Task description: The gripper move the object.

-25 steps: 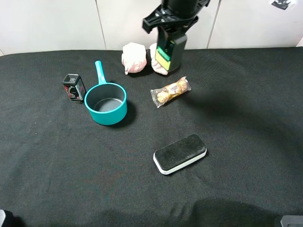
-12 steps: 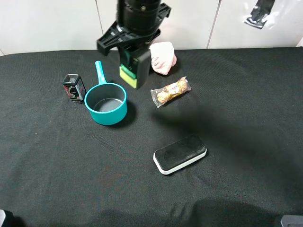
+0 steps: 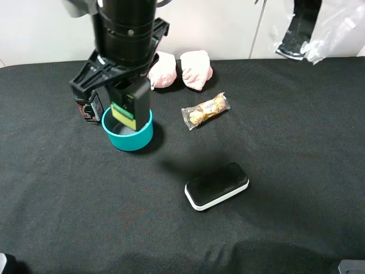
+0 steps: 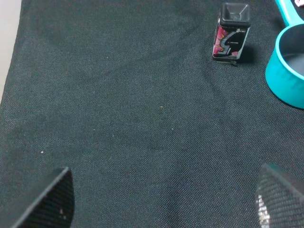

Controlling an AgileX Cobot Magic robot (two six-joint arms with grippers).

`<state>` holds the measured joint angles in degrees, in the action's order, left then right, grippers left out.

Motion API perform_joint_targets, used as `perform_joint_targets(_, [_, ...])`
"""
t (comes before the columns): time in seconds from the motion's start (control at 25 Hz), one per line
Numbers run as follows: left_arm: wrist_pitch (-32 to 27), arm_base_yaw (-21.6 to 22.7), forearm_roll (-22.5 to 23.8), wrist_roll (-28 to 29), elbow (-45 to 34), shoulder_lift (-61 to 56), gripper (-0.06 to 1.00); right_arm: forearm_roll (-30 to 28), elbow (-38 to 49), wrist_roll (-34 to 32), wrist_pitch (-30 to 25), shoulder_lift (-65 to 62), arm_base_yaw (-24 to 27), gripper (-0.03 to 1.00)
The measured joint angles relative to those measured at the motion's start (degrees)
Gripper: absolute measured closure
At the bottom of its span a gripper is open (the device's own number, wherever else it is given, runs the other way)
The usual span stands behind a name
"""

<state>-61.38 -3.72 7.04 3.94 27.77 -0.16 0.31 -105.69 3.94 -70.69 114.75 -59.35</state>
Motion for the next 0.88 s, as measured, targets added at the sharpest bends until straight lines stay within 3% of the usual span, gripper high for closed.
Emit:
perform_joint_targets(0.36, [0.0,0.0,0.0,0.0,0.0,0.0,0.18,0.3,0.0,-0.6,-0.1,0.0,-5.8,0.68])
perform_joint_targets(0.88, [0.0,0.0,0.0,0.0,0.0,0.0,0.18,-0.3,0.0,-0.7,-0.1,1.3,-6.1,0.68])
